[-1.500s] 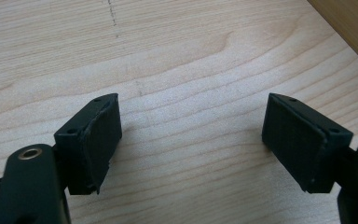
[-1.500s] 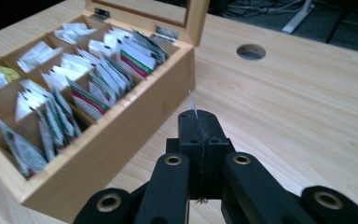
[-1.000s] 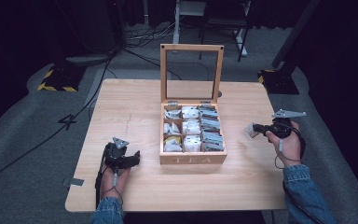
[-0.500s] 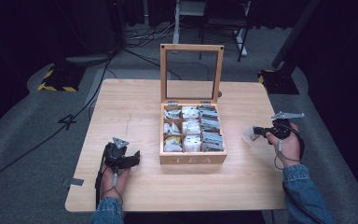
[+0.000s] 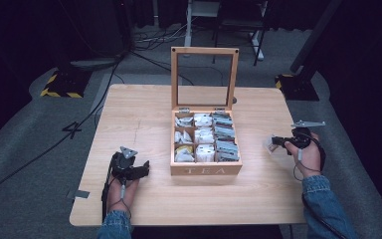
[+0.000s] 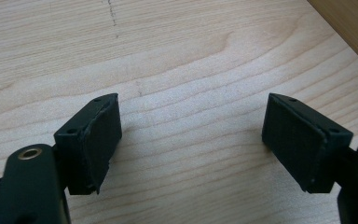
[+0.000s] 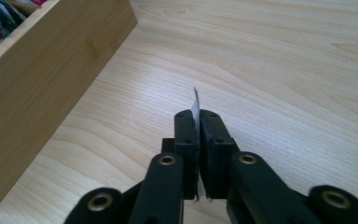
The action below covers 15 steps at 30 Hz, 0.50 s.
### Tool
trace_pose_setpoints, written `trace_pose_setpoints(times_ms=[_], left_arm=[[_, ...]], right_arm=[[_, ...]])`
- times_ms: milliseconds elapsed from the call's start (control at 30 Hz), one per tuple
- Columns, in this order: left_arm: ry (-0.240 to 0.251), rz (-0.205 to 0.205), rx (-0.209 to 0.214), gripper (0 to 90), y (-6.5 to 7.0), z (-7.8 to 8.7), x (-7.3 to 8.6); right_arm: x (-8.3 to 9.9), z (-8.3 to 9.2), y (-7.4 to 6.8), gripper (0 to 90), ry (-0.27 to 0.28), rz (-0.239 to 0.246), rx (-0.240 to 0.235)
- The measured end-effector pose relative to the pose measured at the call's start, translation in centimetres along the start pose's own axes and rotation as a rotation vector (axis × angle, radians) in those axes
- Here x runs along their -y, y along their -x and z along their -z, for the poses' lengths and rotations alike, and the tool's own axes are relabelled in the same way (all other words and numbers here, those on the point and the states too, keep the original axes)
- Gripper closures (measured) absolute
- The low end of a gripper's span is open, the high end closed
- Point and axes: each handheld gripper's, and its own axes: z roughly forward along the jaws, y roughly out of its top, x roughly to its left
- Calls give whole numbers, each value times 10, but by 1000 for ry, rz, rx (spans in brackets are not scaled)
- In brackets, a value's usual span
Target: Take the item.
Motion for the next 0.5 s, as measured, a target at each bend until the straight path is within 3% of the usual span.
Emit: trace_pose_setpoints(times_ms=[200, 233, 267, 333, 500], left_arm=[[0, -1, 0, 203, 0, 0, 0], [1, 1, 0, 203, 0, 0, 0], [0, 0, 0, 203, 0, 0, 0], [1, 2, 0, 203, 0, 0, 0], [0, 1, -1, 203, 0, 0, 0]], right_arm=[[2, 1, 4, 732, 20, -26, 7], [3, 1, 8, 633, 25, -33, 18], [3, 1, 8, 633, 25, -33, 18], [6, 0, 15, 539, 44, -30, 44], [8, 1, 20, 499, 74, -43, 65]])
